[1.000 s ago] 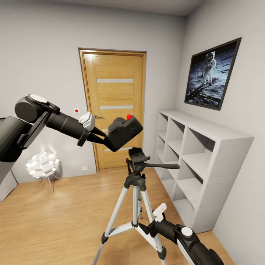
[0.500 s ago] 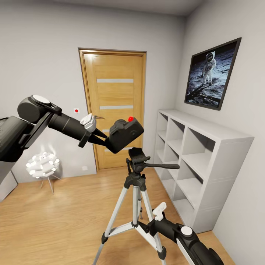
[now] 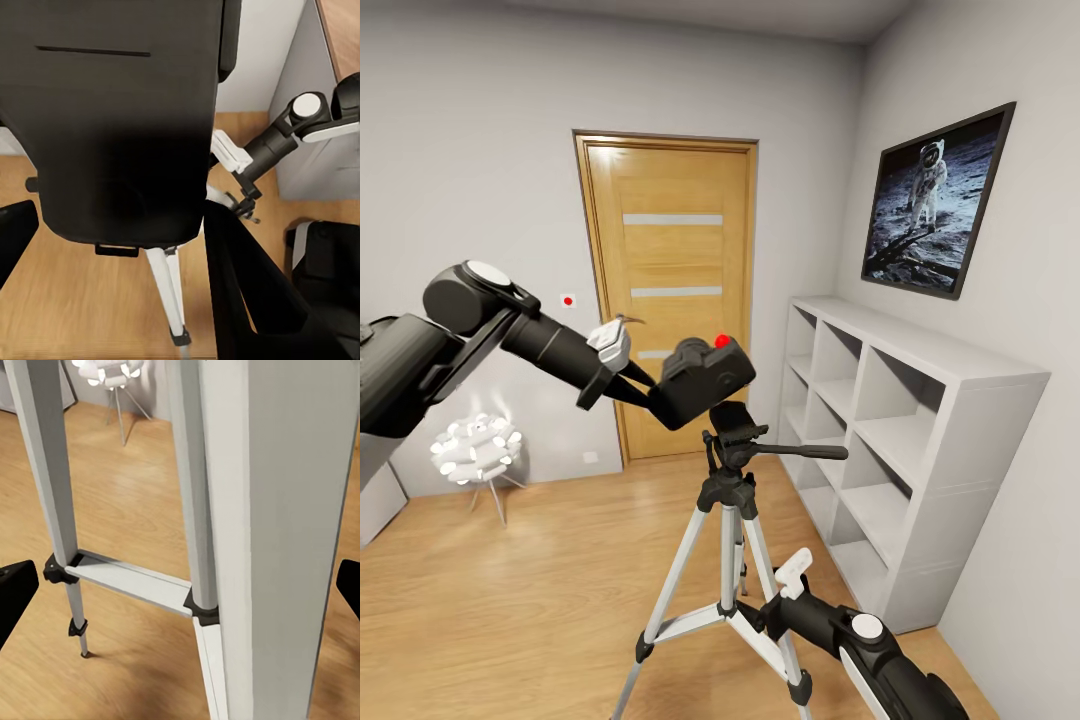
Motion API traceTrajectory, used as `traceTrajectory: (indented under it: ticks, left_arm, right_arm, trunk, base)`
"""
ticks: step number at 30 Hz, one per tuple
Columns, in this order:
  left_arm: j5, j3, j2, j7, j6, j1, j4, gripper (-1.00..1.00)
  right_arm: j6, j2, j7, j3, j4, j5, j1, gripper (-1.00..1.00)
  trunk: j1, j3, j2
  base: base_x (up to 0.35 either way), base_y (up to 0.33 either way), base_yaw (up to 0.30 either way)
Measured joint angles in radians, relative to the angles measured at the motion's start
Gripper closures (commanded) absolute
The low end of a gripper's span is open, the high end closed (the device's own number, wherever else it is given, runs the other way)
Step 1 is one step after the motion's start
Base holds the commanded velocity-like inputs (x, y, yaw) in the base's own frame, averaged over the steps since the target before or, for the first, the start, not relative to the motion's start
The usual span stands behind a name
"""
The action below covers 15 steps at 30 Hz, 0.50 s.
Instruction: Attach the digital camera to the camera tripod in the bedroom.
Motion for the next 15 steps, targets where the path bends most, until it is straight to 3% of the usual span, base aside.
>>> traceTrajectory:
  ticks: [3, 11, 15]
  left_arm:
    - [0.012, -0.031, 0.000, -0.015, 0.000, -0.030, 0.011, 1.00]
    - [0.104, -0.129, -0.001, -0.024, 0.000, -0.121, 0.049, 1.00]
    - [0.123, -0.162, -0.003, -0.024, 0.001, -0.150, 0.061, 1.00]
  right_arm:
    - [0.000, 0.001, 0.000, 0.000, 0.000, 0.000, 0.000, -1.00]
    - [0.001, 0.001, 0.000, 0.000, -0.002, 0.000, 0.000, -1.00]
    - [0.002, 0.001, 0.000, 0.001, -0.002, 0.000, 0.000, -1.00]
  trunk:
    - [0.000, 0.000, 0.000]
    - [0.000, 0.000, 0.000]
    - [0.000, 0.000, 0.000]
  base:
    - [0.000, 0.000, 0.000]
    - [0.000, 0.000, 0.000]
    - [0.000, 0.000, 0.000]
